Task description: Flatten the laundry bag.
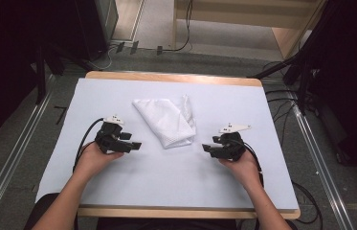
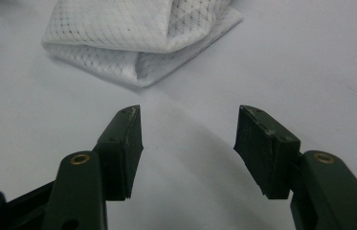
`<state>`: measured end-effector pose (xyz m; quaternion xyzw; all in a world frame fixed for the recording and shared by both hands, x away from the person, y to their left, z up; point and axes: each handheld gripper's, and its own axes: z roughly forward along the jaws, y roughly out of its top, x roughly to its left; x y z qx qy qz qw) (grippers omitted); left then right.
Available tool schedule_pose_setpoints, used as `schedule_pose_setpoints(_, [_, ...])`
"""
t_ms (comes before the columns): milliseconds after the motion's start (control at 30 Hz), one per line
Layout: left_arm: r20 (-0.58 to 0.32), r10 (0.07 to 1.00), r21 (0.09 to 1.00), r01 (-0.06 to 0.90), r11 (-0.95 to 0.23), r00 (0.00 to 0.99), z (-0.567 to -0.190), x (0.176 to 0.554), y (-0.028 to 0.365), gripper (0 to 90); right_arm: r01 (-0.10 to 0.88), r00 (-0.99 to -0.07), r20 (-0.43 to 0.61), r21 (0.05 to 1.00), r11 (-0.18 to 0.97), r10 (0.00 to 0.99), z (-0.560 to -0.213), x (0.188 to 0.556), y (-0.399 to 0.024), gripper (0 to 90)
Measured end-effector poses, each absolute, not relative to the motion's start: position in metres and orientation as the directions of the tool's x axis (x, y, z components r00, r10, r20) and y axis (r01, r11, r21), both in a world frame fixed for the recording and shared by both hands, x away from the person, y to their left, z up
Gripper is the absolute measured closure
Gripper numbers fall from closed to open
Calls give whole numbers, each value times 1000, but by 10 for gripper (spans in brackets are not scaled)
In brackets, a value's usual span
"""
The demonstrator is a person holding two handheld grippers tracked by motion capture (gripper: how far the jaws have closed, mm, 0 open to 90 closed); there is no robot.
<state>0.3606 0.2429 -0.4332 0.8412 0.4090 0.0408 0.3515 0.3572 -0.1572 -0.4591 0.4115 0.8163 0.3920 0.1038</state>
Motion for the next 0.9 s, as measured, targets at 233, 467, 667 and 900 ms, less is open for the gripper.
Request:
schedule_pose_setpoints(233, [-221, 719, 622, 664, -416, 658, -432, 360, 244, 360, 595, -630, 152, 725, 348, 761, -455, 357, -155, 472])
schedule_pose_setpoints(467, [-217, 718, 620, 662, -422, 661, -431, 359, 244, 360, 600, -621, 158, 726, 336, 768, -452, 358, -150, 517])
schedule_pose_setpoints(667, [-217, 724, 628, 662, -409, 655, -430, 358, 247, 360, 606, -612, 168, 727, 323, 773, -451, 365, -142, 542])
schedule_pose_setpoints(900, [-218, 726, 630, 662, -406, 652, -429, 357, 250, 360, 615, -608, 167, 718, 327, 776, -450, 373, -132, 554])
